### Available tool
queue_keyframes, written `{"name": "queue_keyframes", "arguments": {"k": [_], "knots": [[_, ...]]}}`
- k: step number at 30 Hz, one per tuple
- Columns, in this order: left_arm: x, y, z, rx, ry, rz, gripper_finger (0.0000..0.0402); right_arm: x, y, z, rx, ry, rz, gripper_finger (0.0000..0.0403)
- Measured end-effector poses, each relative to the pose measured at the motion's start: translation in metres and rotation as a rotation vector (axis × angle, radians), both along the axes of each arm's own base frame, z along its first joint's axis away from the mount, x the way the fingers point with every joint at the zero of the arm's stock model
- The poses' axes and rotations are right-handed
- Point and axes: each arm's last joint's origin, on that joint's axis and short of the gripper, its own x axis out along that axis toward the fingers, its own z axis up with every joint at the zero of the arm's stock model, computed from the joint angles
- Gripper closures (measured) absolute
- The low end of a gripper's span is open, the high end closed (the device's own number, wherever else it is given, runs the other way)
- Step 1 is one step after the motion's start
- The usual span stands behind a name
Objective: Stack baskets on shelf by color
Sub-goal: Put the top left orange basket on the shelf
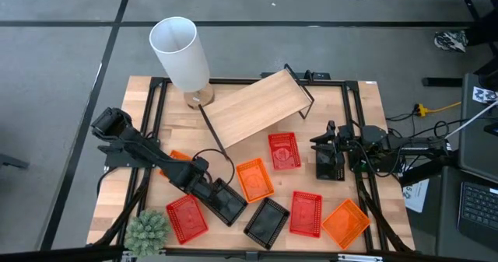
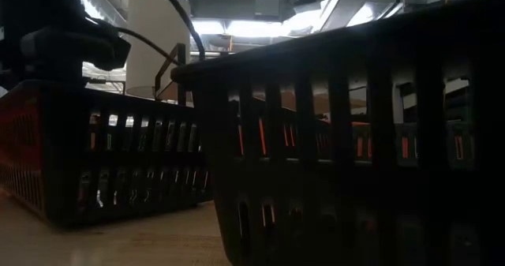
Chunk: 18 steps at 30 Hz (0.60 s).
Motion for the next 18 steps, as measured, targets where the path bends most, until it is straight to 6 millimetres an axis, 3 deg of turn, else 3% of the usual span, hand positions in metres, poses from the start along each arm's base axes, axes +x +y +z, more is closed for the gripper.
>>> {"name": "queue_keyframes", "arguments": {"k": [3, 6, 10, 15, 18], "knots": [[0.000, -0.001, 0.000, 0.000, 0.002, -0.004, 0.0342, 0.000, 0.000, 0.000, 0.000, 0.001, 0.006, 0.0267], [0.000, -0.001, 0.003, 0.000, 0.008, -0.011, 0.0385, 0.000, 0.000, 0.000, 0.000, 0.001, 0.006, 0.0267], [-0.003, -0.002, 0.023, -0.004, 0.025, -0.041, 0.0398, 0.000, 0.000, 0.000, 0.000, 0.002, 0.006, 0.0267], [-0.001, -0.007, 0.065, -0.029, 0.059, -0.069, 0.0400, 0.000, 0.000, 0.000, 0.000, 0.002, 0.006, 0.0267], [0.001, -0.012, 0.108, -0.005, 0.028, -0.096, 0.0400, 0.000, 0.000, 0.000, 0.000, 0.003, 0.005, 0.0267]]}}
